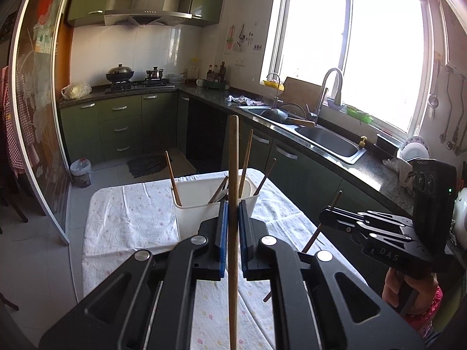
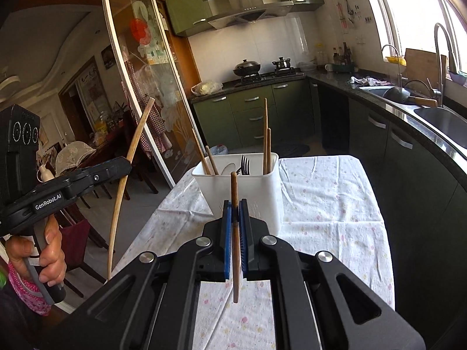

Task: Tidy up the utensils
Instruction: 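Lift the chopstick over the caddy and open the right gripper while the left gripper carries its chopstick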

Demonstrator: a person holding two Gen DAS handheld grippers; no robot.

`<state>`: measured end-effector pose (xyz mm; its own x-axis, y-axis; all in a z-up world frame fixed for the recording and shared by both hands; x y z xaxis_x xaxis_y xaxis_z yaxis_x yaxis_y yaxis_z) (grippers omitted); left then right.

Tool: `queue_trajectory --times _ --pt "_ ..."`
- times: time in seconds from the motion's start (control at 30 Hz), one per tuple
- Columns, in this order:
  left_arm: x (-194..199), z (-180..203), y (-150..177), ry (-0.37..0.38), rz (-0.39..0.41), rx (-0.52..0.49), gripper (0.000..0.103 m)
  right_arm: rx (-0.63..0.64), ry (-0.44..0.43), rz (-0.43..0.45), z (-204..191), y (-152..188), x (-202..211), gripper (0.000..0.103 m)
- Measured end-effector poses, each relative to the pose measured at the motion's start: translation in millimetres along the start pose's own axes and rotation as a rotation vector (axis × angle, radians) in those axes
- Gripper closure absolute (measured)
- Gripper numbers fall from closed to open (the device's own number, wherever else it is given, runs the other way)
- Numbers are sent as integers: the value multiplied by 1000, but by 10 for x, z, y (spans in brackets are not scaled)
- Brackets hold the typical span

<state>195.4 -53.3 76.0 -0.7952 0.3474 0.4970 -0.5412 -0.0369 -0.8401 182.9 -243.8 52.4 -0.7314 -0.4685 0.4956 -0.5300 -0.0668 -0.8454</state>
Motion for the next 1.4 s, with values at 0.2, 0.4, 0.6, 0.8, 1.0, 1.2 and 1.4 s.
queue_trajectory --times 0.2,0.4,0.6,0.8,1.0,1.2,1.4 --pt "32 -37 -122 -8 22 0 96 18 -1 24 -50 -265 -22 97" --pt "56 -58 -144 -12 31 -3 96 25 8 84 -42 -746 -13 97" --pt "69 -125 -173 -15 43 7 96 22 47 190 -28 -1252 14 97" --pt "21 -154 -250 -8 65 25 96 25 133 286 14 -1588 -86 97" --pt "-65 -115 -363 -12 122 20 96 23 179 240 110 -1606 -453 97" --pt "-184 -105 -478 -15 149 38 96 40 176 122 183 -1260 -944 96" --pt "-252 -114 -588 -6 212 54 96 42 165 155 180 -907 -841 70"
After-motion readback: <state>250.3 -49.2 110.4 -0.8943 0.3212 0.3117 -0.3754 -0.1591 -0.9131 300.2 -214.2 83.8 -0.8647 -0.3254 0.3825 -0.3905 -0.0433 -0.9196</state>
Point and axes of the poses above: each gripper's, at about its wrist camera, not at the fingertips, and x roughly against the way its jaws point, z to its right, y to its underside, the point moved 1 cm from there along -x, roughly the way its jaws point, and after that the axes turned 5 degrees about x, right-handed, at the moved point
